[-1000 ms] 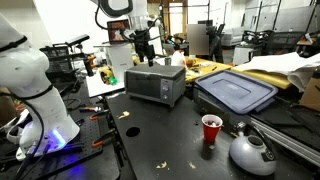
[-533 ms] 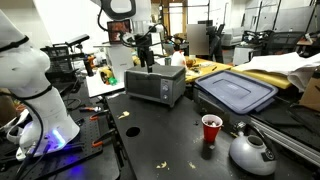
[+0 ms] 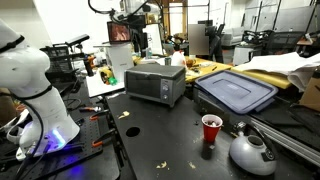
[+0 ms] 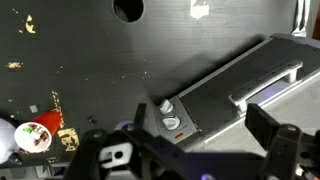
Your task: Close the mini oven
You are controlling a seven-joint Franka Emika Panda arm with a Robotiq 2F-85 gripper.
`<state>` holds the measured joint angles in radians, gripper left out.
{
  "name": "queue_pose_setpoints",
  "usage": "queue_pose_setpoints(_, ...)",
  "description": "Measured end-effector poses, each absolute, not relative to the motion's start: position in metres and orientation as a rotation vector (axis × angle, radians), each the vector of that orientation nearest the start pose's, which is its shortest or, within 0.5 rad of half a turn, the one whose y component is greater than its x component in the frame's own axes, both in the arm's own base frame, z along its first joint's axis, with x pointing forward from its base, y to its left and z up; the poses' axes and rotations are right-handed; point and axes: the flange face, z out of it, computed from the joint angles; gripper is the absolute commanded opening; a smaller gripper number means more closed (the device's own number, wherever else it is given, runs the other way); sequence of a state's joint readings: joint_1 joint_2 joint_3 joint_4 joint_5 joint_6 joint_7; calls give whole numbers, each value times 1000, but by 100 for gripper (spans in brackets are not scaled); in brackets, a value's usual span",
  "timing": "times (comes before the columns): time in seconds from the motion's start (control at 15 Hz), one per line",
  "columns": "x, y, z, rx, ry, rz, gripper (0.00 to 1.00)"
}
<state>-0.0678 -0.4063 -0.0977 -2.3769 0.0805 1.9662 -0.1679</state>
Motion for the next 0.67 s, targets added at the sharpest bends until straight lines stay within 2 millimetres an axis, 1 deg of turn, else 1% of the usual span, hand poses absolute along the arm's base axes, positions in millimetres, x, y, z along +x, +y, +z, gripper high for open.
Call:
queue_pose_setpoints(0.2, 409, -61, 508, -3029, 8, -87, 100)
queue_pose_setpoints(0.33, 406, -56, 522, -3031, -1, -128, 100)
queue_pose_setpoints(0.47, 404, -52, 528, -3032, 11, -148, 100)
queue_pose_setpoints(0.67, 404, -45, 530, -3037, 50, -149, 100)
